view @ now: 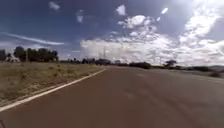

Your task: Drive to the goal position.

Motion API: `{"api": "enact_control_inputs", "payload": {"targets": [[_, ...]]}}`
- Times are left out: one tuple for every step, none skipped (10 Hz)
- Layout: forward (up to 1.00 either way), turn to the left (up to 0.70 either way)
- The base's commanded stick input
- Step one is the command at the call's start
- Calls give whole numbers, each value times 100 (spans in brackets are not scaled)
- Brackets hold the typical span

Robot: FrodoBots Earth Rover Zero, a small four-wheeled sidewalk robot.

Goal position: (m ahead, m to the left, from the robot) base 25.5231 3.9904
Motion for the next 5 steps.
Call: {"api": "enact_control_inputs", "payload": {"targets": [[100, 0], [100, 0], [100, 0], [100, 0], [100, 0]]}}
